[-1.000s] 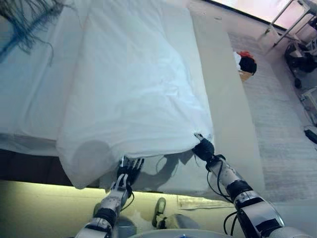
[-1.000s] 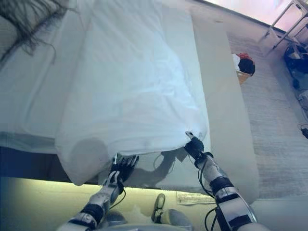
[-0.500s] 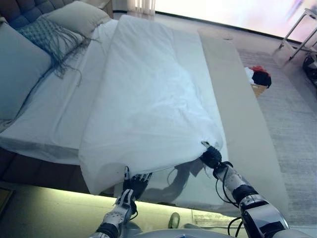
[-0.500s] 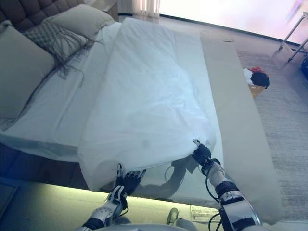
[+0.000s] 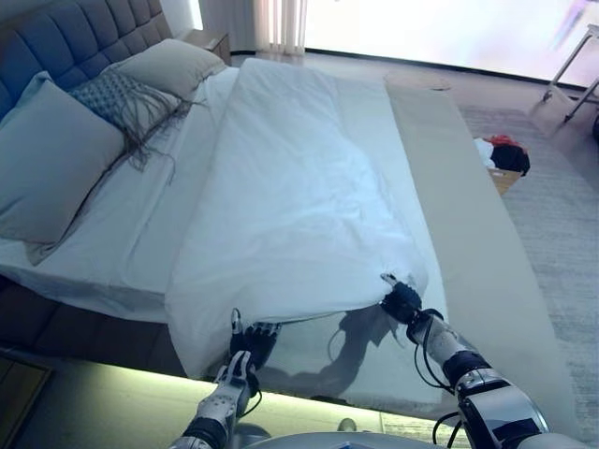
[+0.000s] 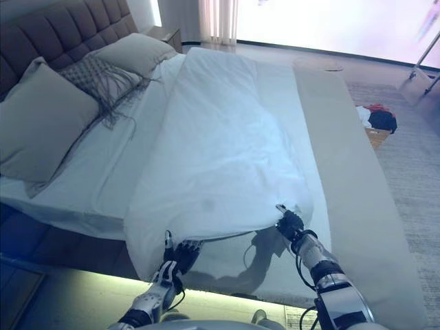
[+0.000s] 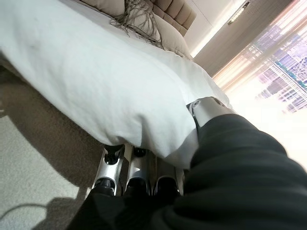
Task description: Make the bed neatly
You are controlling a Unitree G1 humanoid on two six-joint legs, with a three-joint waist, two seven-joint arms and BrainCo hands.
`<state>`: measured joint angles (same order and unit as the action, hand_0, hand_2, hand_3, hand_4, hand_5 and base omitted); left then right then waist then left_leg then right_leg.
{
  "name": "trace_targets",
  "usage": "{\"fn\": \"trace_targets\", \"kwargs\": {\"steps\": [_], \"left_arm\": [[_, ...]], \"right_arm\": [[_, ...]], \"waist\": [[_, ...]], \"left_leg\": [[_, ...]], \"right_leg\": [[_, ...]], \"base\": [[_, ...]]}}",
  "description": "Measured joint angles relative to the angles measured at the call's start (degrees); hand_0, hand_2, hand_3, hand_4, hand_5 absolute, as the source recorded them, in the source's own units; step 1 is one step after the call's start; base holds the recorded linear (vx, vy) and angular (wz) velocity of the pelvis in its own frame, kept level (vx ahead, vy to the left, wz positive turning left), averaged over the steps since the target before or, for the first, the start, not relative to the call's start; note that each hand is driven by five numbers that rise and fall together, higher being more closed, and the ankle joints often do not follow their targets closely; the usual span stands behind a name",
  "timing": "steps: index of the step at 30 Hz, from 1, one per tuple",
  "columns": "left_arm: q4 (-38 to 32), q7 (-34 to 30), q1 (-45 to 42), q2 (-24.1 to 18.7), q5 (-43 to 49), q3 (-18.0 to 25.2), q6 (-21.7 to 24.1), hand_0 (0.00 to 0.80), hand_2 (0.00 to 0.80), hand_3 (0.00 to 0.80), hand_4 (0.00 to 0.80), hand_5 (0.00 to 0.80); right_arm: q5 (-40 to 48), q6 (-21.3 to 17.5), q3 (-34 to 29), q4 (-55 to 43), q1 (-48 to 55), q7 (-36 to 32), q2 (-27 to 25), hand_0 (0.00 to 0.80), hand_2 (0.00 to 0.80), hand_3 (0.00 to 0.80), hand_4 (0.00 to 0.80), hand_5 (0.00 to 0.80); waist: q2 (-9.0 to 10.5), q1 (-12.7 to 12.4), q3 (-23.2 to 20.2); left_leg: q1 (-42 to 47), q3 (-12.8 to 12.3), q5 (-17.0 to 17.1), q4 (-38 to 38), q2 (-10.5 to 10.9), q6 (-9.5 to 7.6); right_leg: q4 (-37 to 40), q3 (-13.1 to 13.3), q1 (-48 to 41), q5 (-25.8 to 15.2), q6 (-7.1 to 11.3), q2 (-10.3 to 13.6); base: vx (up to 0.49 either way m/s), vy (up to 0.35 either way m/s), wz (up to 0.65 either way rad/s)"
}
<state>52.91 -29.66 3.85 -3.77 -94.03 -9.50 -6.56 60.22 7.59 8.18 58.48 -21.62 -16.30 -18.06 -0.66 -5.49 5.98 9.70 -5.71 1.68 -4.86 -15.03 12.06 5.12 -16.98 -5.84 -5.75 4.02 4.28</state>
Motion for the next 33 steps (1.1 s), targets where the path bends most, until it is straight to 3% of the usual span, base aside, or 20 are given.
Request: {"fn": "trace_targets", "kwargs": {"steps": [1, 3, 20, 33], "left_arm": [[0.0, 0.3, 0.0, 0.0, 0.0, 0.0, 0.0, 0.132, 0.132, 0.132, 0.132, 0.132], [0.1, 0.8, 0.0, 0.0, 0.0, 0.3, 0.0, 0.800, 0.800, 0.800, 0.800, 0.800], [2.6, 3.3, 1.2, 0.6, 1.1, 2.6, 2.3, 0.800, 0.800, 0.800, 0.800, 0.800], [5.5, 3.9, 1.3, 1.0, 7.9, 8.7, 2.7, 0.800, 0.800, 0.800, 0.800, 0.800]], "right_arm": [[-0.1, 0.1, -0.7, 0.0, 0.3, -0.3, 0.0, 0.800, 0.800, 0.800, 0.800, 0.800], [-0.6, 0.3, -0.9, 0.0, 0.7, -0.6, -0.1, 0.800, 0.800, 0.800, 0.800, 0.800], [-2.3, 2.5, -0.8, 0.0, 2.4, -3.7, 0.2, 0.800, 0.800, 0.800, 0.800, 0.800], [-2.8, 2.8, -0.8, 0.2, 5.1, -4.9, 1.5, 0.800, 0.800, 0.800, 0.800, 0.800]], "waist": [[-0.02, 0.0, 0.0], [-0.03, 0.0, 0.0], [-0.26, 0.1, -1.1], [-1.74, 0.0, -2.1]], "left_leg": [[0.0, 0.0, 0.0, 0.0, 0.0, 0.00], [0.3, -0.3, 0.0, 0.0, 0.0, 0.00], [0.8, -0.4, 0.0, 0.0, 0.0, -0.06], [0.7, -0.3, -0.2, -0.1, 0.3, -0.36]], "right_leg": [[0.0, 0.0, -0.1, -0.1, -0.12, 0.0], [0.0, 0.0, -0.2, -0.1, -0.11, 0.0], [0.0, 0.0, -0.7, 0.0, -0.09, 0.0], [0.1, -0.1, -1.1, 0.4, 0.43, 0.5]], "base": [[0.032, 0.011, 0.01], [0.037, 0.010, -0.01], [0.011, 0.012, 0.00], [-0.007, 0.067, 0.01]]}}
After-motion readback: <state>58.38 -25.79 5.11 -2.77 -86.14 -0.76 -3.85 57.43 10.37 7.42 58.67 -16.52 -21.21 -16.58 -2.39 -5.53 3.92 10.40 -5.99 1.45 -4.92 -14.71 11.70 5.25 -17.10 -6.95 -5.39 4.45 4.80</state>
